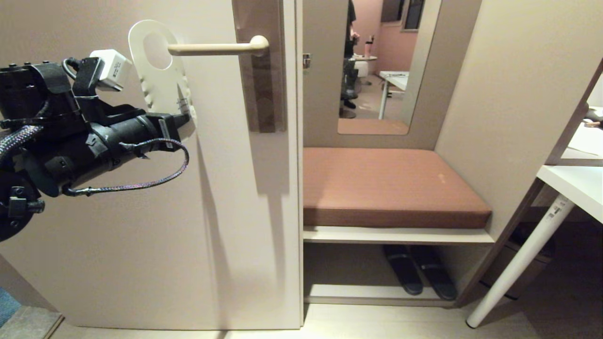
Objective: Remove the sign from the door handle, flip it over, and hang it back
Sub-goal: Hang the sign back with the other side facing out
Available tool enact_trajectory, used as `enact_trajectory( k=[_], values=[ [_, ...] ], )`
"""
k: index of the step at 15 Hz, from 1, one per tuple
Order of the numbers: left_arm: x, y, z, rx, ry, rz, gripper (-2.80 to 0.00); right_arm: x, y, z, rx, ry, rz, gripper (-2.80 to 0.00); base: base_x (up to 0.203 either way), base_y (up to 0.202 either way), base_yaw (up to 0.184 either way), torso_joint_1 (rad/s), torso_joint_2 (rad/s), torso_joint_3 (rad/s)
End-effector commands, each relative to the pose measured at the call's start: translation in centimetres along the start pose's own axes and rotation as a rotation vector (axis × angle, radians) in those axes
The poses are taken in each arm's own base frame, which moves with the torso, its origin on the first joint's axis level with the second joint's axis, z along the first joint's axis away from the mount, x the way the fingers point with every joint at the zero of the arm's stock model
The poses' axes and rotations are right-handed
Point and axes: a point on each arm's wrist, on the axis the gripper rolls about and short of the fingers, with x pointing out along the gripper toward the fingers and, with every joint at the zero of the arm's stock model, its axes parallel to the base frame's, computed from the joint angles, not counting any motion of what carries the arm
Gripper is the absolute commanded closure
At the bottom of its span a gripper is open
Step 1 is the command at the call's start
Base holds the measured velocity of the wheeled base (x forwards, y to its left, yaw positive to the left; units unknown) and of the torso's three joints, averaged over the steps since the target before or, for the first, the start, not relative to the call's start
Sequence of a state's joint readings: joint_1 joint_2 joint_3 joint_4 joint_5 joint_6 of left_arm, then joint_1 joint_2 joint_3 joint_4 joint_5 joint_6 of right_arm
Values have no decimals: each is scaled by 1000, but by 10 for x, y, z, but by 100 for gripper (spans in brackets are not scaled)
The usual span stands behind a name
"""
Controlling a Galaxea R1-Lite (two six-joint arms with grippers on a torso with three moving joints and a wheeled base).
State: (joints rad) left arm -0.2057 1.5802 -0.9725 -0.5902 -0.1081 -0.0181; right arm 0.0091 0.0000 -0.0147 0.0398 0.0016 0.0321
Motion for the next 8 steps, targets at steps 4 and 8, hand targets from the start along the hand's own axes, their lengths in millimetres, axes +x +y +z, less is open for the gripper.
enact_trajectory(
  k=[4,8],
  values=[
    [0,-8,3,3,-14,-28,0,0,0,0,0,0,0,0,0,0,0,0,0,0],
    [0,-19,5,4,-21,-62,0,0,0,0,0,0,1,0,0,0,0,0,0,0]
  ],
)
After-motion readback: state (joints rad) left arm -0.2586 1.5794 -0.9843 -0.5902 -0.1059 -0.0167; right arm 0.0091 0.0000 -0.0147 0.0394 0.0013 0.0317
